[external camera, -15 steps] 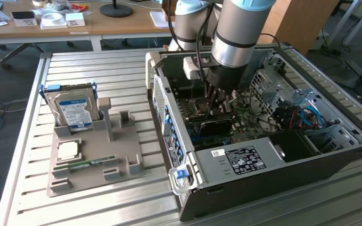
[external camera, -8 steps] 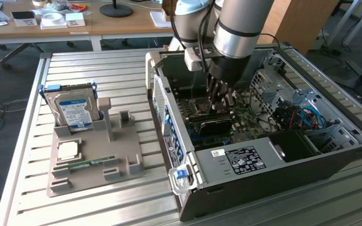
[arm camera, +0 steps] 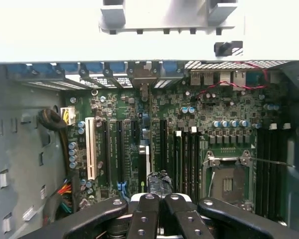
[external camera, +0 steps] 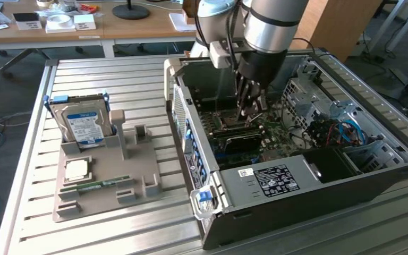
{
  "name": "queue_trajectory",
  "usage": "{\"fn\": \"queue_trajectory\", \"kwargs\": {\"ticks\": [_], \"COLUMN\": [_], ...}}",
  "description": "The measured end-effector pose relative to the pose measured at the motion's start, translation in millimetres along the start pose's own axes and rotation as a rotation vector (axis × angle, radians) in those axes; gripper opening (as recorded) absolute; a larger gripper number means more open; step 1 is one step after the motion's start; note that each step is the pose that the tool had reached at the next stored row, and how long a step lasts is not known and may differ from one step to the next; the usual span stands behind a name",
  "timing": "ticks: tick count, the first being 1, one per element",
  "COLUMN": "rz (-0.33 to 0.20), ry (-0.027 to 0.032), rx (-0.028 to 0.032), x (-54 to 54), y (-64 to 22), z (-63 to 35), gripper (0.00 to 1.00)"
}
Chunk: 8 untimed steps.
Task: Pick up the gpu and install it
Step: 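Press down on the gpu until it lock into place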
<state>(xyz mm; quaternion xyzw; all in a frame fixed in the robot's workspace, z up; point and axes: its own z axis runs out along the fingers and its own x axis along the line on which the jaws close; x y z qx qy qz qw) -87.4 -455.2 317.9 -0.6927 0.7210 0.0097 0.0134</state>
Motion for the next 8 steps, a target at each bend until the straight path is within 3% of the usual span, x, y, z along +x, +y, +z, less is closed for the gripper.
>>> {"fn": "queue_trajectory", "kwargs": {"ticks": [8], "rz": [0.000], "ry": [0.0000], "rx": [0.0000], "x": [-0.1], "y": [0.0], "z": [-4.4], "gripper": [0.11]}}
